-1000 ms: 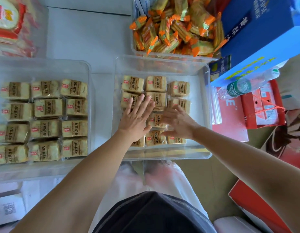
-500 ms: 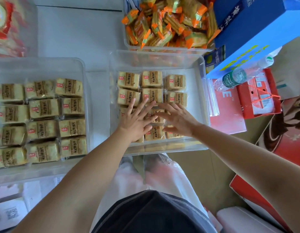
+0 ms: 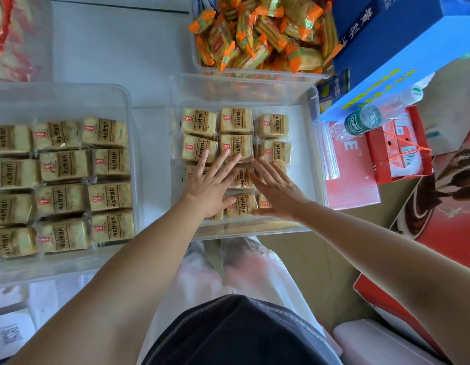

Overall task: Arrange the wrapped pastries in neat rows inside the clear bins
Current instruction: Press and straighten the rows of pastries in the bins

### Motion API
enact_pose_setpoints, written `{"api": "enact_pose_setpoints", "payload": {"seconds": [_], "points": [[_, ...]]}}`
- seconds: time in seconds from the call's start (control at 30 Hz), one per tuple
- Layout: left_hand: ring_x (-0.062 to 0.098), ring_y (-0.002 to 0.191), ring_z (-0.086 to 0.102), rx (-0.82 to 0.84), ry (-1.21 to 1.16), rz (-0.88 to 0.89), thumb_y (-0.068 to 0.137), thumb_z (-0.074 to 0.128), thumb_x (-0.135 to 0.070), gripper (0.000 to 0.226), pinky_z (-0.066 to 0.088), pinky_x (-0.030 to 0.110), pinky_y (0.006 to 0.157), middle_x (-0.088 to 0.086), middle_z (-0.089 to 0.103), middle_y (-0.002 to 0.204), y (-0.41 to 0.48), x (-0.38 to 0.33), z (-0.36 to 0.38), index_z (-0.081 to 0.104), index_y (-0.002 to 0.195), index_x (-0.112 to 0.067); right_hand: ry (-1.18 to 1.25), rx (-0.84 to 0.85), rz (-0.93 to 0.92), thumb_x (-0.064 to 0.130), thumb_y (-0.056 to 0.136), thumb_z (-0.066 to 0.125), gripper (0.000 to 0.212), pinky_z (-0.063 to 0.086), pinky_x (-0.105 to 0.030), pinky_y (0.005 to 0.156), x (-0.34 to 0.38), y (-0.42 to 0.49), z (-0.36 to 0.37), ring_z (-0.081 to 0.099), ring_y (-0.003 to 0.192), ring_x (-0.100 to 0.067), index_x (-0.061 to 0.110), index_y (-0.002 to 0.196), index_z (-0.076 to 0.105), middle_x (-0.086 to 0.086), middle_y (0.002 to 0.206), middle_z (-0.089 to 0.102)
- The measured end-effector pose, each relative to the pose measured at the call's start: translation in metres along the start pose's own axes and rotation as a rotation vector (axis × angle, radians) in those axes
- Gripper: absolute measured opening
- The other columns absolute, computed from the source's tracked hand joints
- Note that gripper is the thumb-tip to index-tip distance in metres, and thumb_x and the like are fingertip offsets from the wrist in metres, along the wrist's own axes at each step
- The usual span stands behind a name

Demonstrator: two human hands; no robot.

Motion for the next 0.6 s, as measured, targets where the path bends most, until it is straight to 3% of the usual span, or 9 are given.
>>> {"api": "enact_pose_setpoints", "payload": {"seconds": [0.13,0.2,0.33,0.43,0.5,0.6], "points": [[0.026,0.142,-0.033,-0.002,0.005,-0.009,0.093,0.025,-0.069,0.084,-0.016,0.058,0.114,0.004,-0.035,0.155,-0.002,0.0,0.003,0.002,0.155,-0.018,0.047,0.054,-0.004,0.063,0.075,0.062,0.109,-0.012,-0.045,0.113,0.001,0.005,0.006,-0.021,0.141,-0.034,0.008,0.151,0.006,-0.017,0.154,-0.018],[0.026,0.142,-0.033,-0.003,0.012,-0.024,0.091,0.026,-0.071,0.087,-0.017,0.059,0.113,0.005,-0.036,0.154,-0.002,0.0,0.004,0.001,0.155,-0.017,0.074,0.038,0.007,0.06,0.073,0.066,0.11,-0.011,-0.045,0.114,0.003,0.006,0.004,-0.019,0.142,-0.034,0.008,0.151,0.008,-0.017,0.155,-0.017],[0.028,0.141,-0.034,-0.019,0.0,-0.047,0.088,0.029,-0.074,0.094,-0.019,0.061,0.109,0.008,-0.037,0.153,-0.001,-0.003,0.005,-0.006,0.155,-0.019,0.21,-0.105,0.058,0.053,0.065,0.076,0.094,0.014,-0.05,0.116,0.002,0.003,-0.012,0.008,0.144,-0.032,0.018,0.142,0.035,-0.012,0.154,0.014],[0.03,0.14,-0.035,-0.031,0.013,-0.072,0.085,0.025,-0.078,0.098,-0.021,0.063,0.107,0.009,-0.038,0.153,-0.001,-0.004,0.008,-0.014,0.153,-0.02,0.189,-0.187,0.157,0.048,0.067,0.077,0.085,0.026,-0.048,0.112,-0.008,0.004,-0.023,0.019,0.14,-0.031,0.024,0.139,0.038,-0.011,0.146,0.027],[0.031,0.139,-0.036,-0.025,0.013,-0.096,0.084,0.025,-0.079,0.099,-0.022,0.064,0.106,0.009,-0.04,0.152,0.0,-0.005,0.008,-0.015,0.153,-0.021,0.16,-0.156,0.255,0.047,0.071,0.074,0.092,0.019,-0.048,0.116,-0.014,0.005,-0.023,0.01,0.143,-0.035,0.019,0.145,0.027,-0.016,0.151,0.017],[0.032,0.138,-0.038,-0.002,0.014,-0.124,0.085,0.031,-0.078,0.098,-0.022,0.064,0.105,0.009,-0.042,0.15,0.002,-0.008,0.009,-0.012,0.153,-0.022,0.258,-0.072,0.401,0.044,0.08,0.067,0.107,0.001,-0.049,0.118,-0.019,0.005,-0.014,-0.016,0.142,-0.038,0.011,0.15,-0.007,-0.018,0.155,-0.016]]}}
Point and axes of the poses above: each hand's wrist, its own y-axis towards the middle knuckle, its own z-axis out of the palm, x = y × z, the point moved 4 cm from there along y, towards the middle knuckle
